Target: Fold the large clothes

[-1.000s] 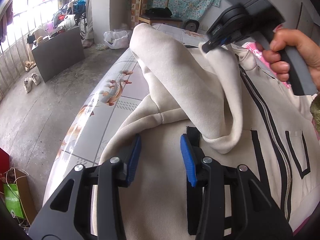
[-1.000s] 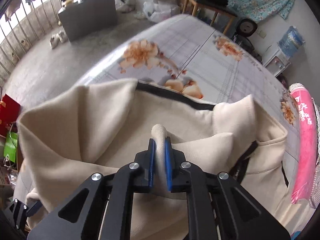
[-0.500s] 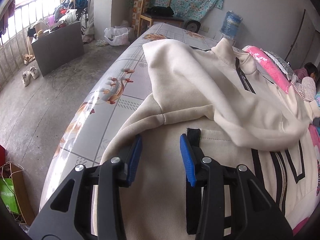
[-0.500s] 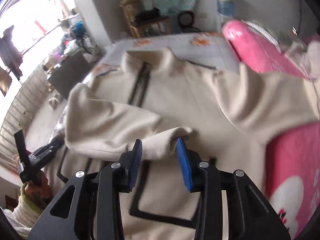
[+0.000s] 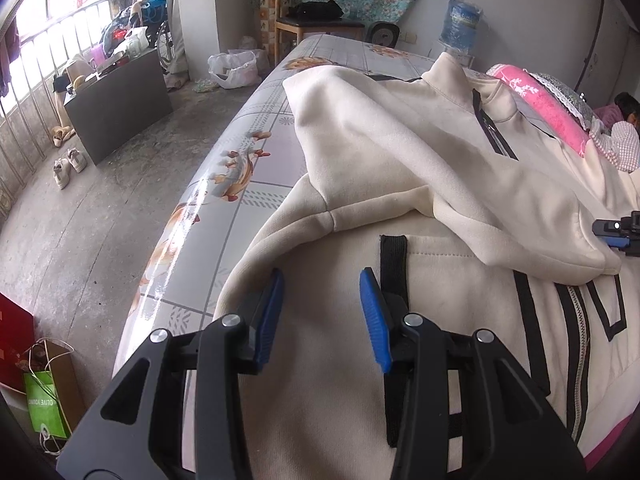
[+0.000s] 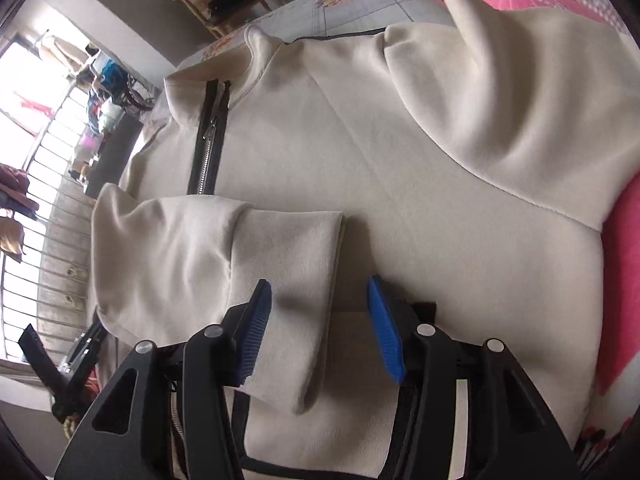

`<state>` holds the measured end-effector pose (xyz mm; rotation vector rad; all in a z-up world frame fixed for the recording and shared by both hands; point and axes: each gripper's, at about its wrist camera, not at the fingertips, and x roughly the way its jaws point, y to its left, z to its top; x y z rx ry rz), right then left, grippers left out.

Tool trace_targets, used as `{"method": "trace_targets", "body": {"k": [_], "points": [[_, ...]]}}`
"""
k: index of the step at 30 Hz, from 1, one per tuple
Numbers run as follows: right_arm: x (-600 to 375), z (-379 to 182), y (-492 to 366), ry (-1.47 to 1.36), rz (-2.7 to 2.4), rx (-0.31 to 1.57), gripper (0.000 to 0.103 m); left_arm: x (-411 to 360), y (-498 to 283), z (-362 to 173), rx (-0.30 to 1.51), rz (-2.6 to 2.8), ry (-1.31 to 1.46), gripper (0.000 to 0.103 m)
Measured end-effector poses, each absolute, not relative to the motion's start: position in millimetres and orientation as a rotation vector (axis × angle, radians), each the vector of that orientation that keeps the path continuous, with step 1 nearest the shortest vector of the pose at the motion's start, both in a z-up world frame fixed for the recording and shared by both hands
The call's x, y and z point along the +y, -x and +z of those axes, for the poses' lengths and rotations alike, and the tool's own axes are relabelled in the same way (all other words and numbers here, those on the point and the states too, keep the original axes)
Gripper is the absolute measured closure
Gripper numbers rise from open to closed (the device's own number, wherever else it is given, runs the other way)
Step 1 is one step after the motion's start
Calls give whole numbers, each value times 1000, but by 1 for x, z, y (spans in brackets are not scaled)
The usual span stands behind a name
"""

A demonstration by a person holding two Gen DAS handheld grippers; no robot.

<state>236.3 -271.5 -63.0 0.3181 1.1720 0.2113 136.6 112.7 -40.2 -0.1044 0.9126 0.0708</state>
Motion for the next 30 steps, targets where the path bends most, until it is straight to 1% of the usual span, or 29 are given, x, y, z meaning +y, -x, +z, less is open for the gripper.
{"method": "trace_targets", "body": {"k": [2,3,4,5,8,14,16,18,21,22,23,24,25,27,30], "points": [[-259,-62,-241,-241,208,1176,70,113,-136,-41,912,71,89,65],[-253,-63,-242,-219,219,1185,84,114,-136,-41,912,69,78,65],[-248,-62,-244,-180,207,1188,92,114,-136,-42,910,71,67,65],[-243,-61,-245,-139,190,1181,95,114,-137,-42,909,75,60,65],[-235,-42,-250,-100,195,1139,97,116,-138,-43,905,84,52,65],[-242,80,-255,-140,228,777,98,117,-138,-43,898,97,53,66],[-255,95,-259,-165,196,725,98,119,-138,-43,900,106,59,70],[-270,76,-271,-205,178,775,98,119,-139,-42,905,112,58,72],[-280,18,-288,-225,144,917,98,117,-140,-40,920,118,27,73],[-283,4,-292,-237,136,945,98,114,-141,-40,925,128,-3,77],[-285,-6,-293,-252,134,957,98,110,-143,-41,927,141,-37,78],[-287,-11,-294,-272,140,959,98,107,-143,-41,925,153,-64,81],[-289,-12,-293,-296,150,958,98,104,-144,-41,924,171,-96,90],[-292,-2,-294,-330,185,936,98,104,-146,-42,924,205,-151,103],[-299,16,-294,-375,224,900,98,111,-150,-41,935,209,-123,103]]}}
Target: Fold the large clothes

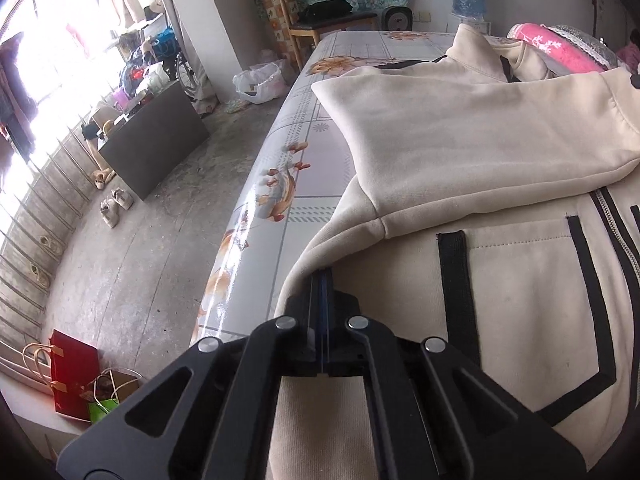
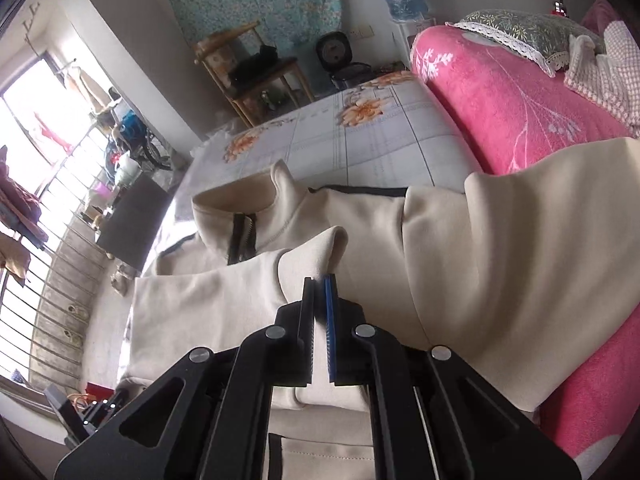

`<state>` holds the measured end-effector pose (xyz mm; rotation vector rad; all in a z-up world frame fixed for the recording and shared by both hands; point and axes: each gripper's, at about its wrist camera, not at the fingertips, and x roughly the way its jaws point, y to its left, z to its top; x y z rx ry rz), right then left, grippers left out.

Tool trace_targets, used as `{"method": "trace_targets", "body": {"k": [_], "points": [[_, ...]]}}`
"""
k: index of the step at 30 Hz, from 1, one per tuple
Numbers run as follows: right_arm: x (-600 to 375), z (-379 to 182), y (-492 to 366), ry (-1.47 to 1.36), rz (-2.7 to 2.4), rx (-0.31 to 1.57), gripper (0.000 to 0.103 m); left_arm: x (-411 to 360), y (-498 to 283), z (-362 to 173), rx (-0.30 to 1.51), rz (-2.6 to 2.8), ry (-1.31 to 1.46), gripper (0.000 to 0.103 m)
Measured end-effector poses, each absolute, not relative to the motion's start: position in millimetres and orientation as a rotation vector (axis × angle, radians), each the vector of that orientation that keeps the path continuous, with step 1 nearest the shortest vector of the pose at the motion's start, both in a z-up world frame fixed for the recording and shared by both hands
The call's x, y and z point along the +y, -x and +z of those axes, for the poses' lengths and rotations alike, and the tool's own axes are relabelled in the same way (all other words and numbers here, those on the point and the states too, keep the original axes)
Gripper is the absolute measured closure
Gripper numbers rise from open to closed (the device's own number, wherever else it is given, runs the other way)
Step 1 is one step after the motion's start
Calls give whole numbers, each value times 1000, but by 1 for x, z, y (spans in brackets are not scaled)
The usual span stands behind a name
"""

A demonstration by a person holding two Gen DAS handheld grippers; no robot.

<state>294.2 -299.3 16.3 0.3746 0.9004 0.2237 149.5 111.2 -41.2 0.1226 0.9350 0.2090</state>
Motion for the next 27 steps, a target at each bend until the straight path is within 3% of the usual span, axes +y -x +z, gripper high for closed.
{"method": "trace_targets", "body": {"k": [6,12,17,22,23,25,27], "points": [[-317,-25,-310,-291,94,1012,95,117,-151,-40,942,206,-96,103],[-312,-17,-285,-281,182,925,95,129,-149,-32,951,134,31,102],[-276,-46,-291,-141,247,998,95,140,-135,-11,943,114,100,87],[-261,-51,-287,3,171,1010,91,152,-119,35,884,113,166,61],[-258,-46,-283,12,183,987,89,153,-120,44,871,112,182,59],[-250,-40,-280,22,219,957,72,150,-133,58,861,102,203,56],[-242,-40,-280,17,253,949,68,138,-154,65,864,82,194,49]]}}
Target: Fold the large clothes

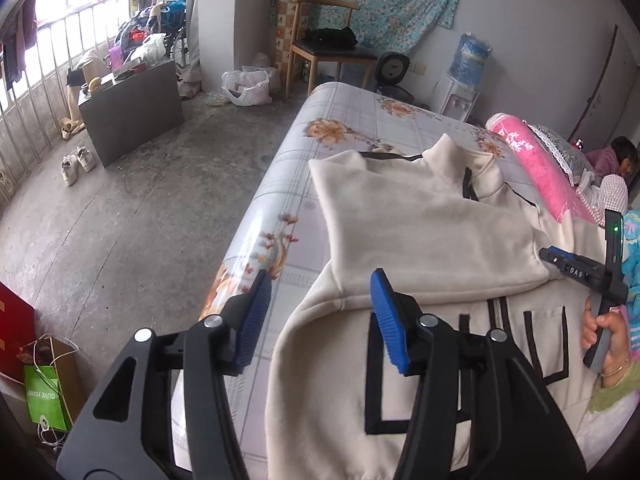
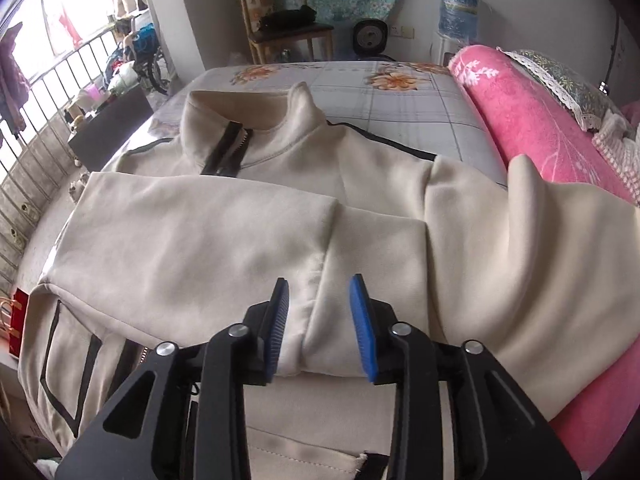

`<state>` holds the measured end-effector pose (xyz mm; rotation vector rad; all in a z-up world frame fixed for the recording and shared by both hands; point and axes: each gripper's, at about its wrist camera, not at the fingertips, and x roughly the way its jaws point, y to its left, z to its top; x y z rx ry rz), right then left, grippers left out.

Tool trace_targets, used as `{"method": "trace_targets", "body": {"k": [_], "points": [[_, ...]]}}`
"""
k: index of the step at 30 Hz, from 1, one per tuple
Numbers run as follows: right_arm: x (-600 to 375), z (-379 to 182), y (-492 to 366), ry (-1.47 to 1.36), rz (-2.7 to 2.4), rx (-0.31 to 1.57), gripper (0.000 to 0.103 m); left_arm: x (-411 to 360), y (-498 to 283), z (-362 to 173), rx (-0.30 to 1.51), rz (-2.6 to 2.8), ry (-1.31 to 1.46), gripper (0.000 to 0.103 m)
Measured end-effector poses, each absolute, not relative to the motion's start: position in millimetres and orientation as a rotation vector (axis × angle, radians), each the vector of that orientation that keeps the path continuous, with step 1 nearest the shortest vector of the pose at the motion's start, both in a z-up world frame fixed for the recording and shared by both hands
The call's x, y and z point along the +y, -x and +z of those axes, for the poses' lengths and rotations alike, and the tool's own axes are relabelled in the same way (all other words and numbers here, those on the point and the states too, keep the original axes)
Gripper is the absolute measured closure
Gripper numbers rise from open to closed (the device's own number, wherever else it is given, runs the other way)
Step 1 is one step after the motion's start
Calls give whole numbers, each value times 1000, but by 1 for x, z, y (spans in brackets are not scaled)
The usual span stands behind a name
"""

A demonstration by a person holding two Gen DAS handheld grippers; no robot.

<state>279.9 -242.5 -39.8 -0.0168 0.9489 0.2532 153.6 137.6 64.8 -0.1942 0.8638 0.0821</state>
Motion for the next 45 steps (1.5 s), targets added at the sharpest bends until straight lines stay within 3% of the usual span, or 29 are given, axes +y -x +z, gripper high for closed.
{"method": "trace_targets", "body": {"k": [4,8,9,10,15,17,19,22,39,45], "points": [[-230,-62,-282,45,252,992,62,96,-200,47,879,7,181,37],[-225,-50,-265,77,232,962,56,50,-238,5,969,-11,117,37],[-227,-47,-260,60,235,953,50,40,-244,-4,984,-16,102,35],[-230,-45,-256,47,219,949,45,32,-249,-13,996,-19,86,31],[-244,-59,-251,-1,180,975,40,9,-258,-42,1018,13,-21,18],[-239,-59,-250,34,183,963,32,6,-254,-43,987,33,-59,13],[-233,-60,-249,75,179,959,16,11,-253,-45,990,34,-24,8],[-224,-65,-249,116,182,965,7,16,-251,-46,976,33,3,8],[-220,-70,-249,197,211,1036,6,18,-247,-46,948,17,-5,7],[-239,-48,-245,92,195,1025,6,18,-247,-47,946,16,-7,7]]}}
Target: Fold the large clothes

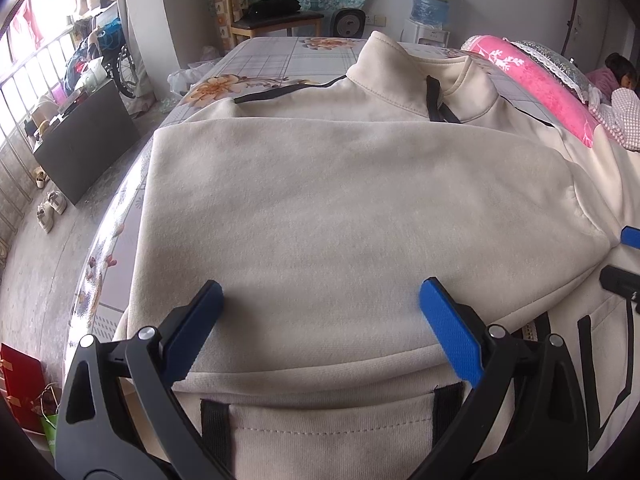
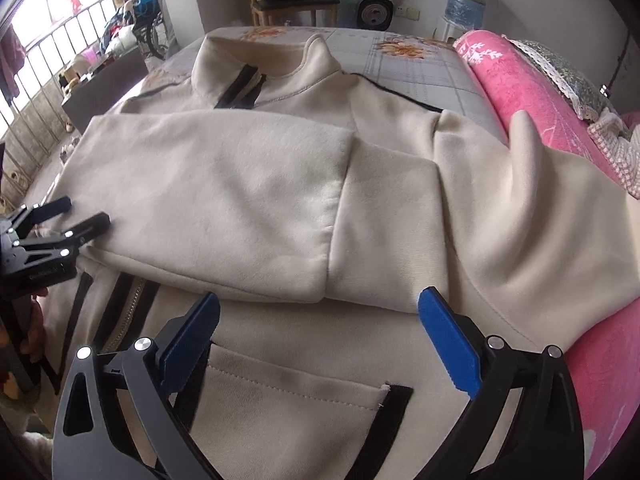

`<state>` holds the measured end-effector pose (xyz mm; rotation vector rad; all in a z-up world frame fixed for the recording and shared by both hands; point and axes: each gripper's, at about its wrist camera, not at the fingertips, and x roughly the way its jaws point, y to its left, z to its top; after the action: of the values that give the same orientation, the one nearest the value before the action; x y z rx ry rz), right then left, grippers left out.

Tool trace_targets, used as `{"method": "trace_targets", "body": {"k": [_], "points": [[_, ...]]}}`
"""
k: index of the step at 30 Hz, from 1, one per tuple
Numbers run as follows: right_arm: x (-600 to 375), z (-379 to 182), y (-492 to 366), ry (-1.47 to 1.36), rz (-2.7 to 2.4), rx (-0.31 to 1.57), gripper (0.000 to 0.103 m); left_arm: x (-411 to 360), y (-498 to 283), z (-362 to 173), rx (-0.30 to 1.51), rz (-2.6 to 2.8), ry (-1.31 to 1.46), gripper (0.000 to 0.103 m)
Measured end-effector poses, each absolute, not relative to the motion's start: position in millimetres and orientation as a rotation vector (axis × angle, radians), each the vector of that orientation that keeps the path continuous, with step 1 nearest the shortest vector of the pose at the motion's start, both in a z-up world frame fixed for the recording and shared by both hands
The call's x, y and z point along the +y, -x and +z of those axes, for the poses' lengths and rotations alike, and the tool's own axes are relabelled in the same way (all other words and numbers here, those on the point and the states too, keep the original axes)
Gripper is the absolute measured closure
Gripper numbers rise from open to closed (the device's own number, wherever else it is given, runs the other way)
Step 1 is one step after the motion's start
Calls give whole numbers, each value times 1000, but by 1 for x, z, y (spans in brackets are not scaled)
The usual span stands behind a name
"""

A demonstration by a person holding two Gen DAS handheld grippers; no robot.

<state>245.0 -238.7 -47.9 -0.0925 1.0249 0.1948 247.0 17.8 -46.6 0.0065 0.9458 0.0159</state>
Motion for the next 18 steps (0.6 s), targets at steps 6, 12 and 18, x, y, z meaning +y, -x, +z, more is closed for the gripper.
{"method": "trace_targets", "body": {"k": [6,12,18], "points": [[-315,-13,-232,-75,43,910,6,18,-247,-46,944,12,-6,7],[-433,4,-211,-285,-211,816,6,18,-246,-46,944,12,-7,7],[-531,-8,-204,-502,-427,739,19,18,-246,-46,944,11,-7,7]]}}
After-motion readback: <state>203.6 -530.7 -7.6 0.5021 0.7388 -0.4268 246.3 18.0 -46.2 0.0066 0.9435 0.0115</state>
